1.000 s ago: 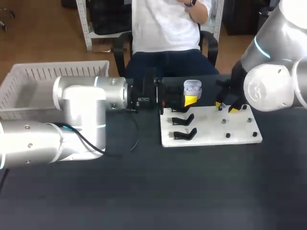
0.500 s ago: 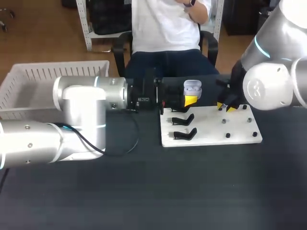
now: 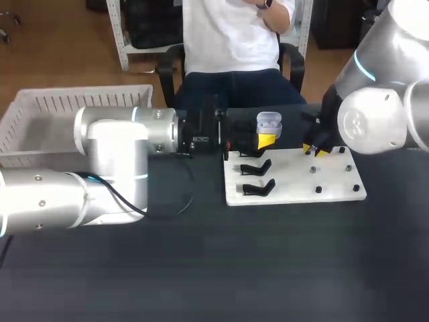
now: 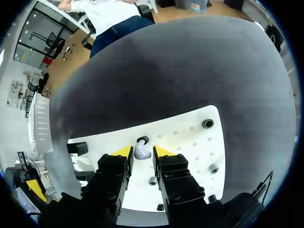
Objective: Pick up each earbud case from the left stands, insert the matching earbuds, close the lid, and place the case in the box.
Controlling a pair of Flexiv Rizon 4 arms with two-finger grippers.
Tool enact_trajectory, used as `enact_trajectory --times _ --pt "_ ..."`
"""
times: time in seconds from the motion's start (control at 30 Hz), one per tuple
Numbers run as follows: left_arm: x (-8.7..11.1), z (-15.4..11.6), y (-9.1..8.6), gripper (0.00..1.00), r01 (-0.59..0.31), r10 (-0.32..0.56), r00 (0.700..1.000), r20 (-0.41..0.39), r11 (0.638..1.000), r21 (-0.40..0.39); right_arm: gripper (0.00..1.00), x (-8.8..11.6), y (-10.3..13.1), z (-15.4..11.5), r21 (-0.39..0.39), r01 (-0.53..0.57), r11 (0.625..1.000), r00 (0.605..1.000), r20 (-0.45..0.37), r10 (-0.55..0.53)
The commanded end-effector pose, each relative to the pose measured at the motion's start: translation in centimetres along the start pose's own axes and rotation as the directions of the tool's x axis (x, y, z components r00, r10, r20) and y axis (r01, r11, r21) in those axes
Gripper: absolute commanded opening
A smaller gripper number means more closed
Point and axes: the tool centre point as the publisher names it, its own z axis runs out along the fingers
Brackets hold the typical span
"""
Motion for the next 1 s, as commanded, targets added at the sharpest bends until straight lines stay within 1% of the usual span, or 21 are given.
enact_trajectory --times 0.03,0.07,0.1,0.13,0.2,0.3,0.47,0.57,0.77,0.83,0.97,1.0 --pt "0.1 0.0 -0.1 0.00 -0.003 0.003 1.000 0.003 1.000 -0.006 0.22 0.0 0.0 -0.1 0.001 -0.001 1.000 1.000 0.001 0.001" --pt "0.1 0.0 -0.1 0.00 -0.003 0.003 1.000 0.003 1.000 -0.006 0.17 0.0 0.1 -0.1 0.001 -0.001 1.000 1.000 0.001 0.001" --pt "0.1 0.0 -0.1 0.00 -0.003 0.003 1.000 0.003 1.000 -0.006 0.10 0.0 0.1 -0.1 0.000 -0.001 1.000 1.000 0.002 0.001" --pt "0.1 0.0 -0.1 0.00 -0.003 0.003 1.000 0.003 1.000 -0.006 0.07 0.0 0.1 -0.1 -0.001 -0.001 1.000 1.000 0.002 0.001" --pt "0.1 0.0 -0.1 0.00 -0.003 0.003 1.000 0.003 1.000 -0.006 0.08 0.0 0.2 -0.1 0.000 0.000 1.000 1.000 0.002 0.000" --pt "0.1 0.0 -0.1 0.00 -0.003 0.003 1.000 0.003 1.000 -0.006 0.00 0.0 0.2 0.0 0.003 0.001 1.000 1.000 -0.001 -0.001" --pt "0.1 0.0 -0.1 0.00 -0.003 0.003 1.000 0.003 1.000 -0.006 0.00 0.0 0.2 -0.3 0.003 -0.001 1.000 1.000 -0.001 0.001" --pt "0.1 0.0 -0.1 0.00 -0.003 0.003 1.000 0.003 1.000 -0.006 0.00 0.2 0.3 -1.0 -0.008 0.003 1.000 1.000 0.008 -0.003" --pt "0.1 0.0 -0.1 0.00 -0.003 0.003 1.000 0.003 1.000 -0.006 0.00 0.9 0.8 -3.4 -0.031 0.020 0.999 0.999 0.029 -0.020" --pt "0.1 0.0 -0.1 0.00 -0.003 0.003 1.000 0.003 1.000 -0.006 0.00 1.3 1.0 -4.2 -0.011 0.042 0.999 0.999 0.026 -0.042" --pt "0.1 0.0 -0.1 0.00 -0.003 0.003 1.000 0.003 1.000 -0.006 0.00 2.3 1.2 -5.8 -0.005 0.083 0.997 0.996 0.021 -0.083" --pt "0.1 0.0 -0.1 0.00 -0.003 0.003 1.000 0.003 1.000 -0.006 0.00 2.8 1.3 -6.4 -0.003 0.106 0.994 0.994 0.008 -0.106"
